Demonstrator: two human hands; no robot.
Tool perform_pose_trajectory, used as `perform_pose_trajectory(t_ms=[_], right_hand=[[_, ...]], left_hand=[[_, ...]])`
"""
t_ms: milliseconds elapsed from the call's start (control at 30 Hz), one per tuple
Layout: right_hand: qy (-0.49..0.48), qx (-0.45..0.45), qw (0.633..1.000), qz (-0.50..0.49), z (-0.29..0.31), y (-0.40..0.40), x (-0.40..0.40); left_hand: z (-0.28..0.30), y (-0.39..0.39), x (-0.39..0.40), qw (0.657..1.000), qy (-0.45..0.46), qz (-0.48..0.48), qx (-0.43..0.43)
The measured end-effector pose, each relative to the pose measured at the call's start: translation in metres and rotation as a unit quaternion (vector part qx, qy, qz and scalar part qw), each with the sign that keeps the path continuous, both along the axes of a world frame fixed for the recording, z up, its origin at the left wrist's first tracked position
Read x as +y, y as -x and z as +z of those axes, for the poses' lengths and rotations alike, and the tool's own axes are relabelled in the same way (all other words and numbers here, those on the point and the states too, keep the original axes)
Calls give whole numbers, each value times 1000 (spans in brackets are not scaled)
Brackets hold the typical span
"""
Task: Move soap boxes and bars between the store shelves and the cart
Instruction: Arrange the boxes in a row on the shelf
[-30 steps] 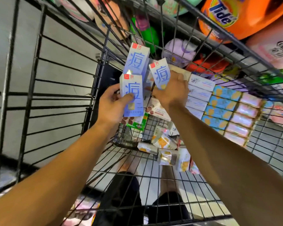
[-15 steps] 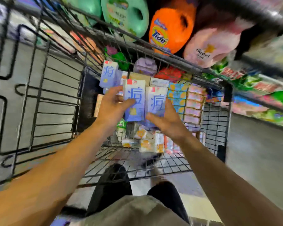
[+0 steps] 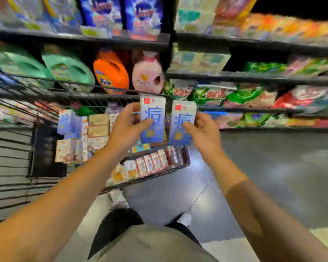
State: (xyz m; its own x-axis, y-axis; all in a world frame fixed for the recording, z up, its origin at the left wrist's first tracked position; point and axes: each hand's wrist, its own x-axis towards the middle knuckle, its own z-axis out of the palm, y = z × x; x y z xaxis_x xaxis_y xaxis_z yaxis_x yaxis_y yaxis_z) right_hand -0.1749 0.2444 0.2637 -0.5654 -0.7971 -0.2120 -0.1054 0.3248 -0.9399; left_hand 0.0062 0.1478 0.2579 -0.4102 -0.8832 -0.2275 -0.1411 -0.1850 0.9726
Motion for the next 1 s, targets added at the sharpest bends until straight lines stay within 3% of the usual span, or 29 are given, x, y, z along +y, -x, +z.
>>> perform_pose_trajectory(t_ms=[433,567,1000], right_hand=[[136,167,976,-45,152,214,144],[170,198,964,-51,194,256,148],[255,253,929,-87,287,365,91]], left_hand=[[167,206,89,964,257,-58,13],[211,251,93,942,333,-45,8],[325,367,32,884,463,11,61]])
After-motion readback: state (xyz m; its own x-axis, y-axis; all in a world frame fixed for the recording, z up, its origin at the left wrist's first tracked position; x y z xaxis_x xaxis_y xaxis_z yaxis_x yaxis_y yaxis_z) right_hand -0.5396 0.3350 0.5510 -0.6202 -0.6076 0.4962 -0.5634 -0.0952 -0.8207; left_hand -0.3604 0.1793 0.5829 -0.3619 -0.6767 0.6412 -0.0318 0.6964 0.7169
